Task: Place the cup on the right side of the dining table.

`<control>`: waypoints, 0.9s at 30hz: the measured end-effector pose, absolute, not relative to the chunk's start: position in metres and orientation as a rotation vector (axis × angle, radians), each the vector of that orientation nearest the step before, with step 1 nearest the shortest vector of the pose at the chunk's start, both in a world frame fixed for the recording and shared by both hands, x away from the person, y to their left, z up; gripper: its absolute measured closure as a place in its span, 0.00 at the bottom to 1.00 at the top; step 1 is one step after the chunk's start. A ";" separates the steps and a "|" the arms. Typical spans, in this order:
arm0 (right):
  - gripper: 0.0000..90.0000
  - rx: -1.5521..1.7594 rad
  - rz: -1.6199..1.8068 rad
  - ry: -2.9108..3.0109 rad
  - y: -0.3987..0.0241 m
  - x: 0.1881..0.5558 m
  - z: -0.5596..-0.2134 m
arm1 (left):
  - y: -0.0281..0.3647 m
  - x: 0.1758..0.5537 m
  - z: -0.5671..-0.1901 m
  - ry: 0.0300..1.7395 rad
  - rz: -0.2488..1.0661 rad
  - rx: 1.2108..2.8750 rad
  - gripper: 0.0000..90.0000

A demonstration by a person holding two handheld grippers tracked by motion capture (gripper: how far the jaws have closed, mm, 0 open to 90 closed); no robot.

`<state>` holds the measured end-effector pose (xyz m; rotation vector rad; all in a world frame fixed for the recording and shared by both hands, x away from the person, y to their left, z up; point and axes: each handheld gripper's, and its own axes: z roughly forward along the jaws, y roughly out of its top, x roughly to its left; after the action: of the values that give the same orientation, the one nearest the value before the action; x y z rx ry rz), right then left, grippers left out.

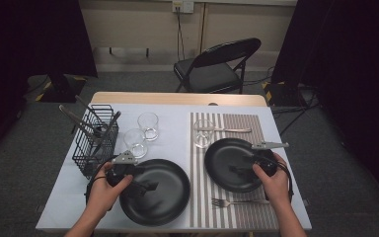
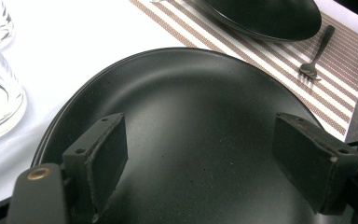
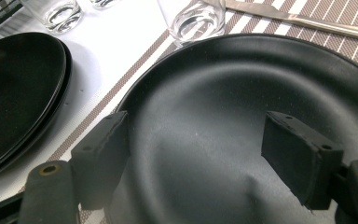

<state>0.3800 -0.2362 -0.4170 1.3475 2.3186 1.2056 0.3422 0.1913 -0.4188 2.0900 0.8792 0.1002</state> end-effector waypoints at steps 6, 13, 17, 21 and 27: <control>0.26 1.363 1.196 2.316 -0.241 0.376 -0.421 | 0.192 0.343 -0.418 0.880 0.104 2.088 0.21; 0.25 1.363 1.205 2.305 -0.244 0.371 -0.425 | 0.191 0.342 -0.419 0.879 0.102 2.090 0.21; 0.25 1.364 1.196 2.304 -0.245 0.368 -0.427 | 0.191 0.343 -0.418 0.877 0.102 2.091 0.21; 0.25 1.362 1.209 2.297 -0.246 0.366 -0.427 | 0.191 0.343 -0.418 0.876 0.101 2.090 0.21; 0.25 1.363 1.208 2.295 -0.248 0.363 -0.430 | 0.190 0.343 -0.418 0.872 0.100 2.090 0.21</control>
<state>0.3629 -0.2481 -0.4300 1.3629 2.2950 1.2082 0.3429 0.1901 -0.4185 2.0903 0.8724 0.1003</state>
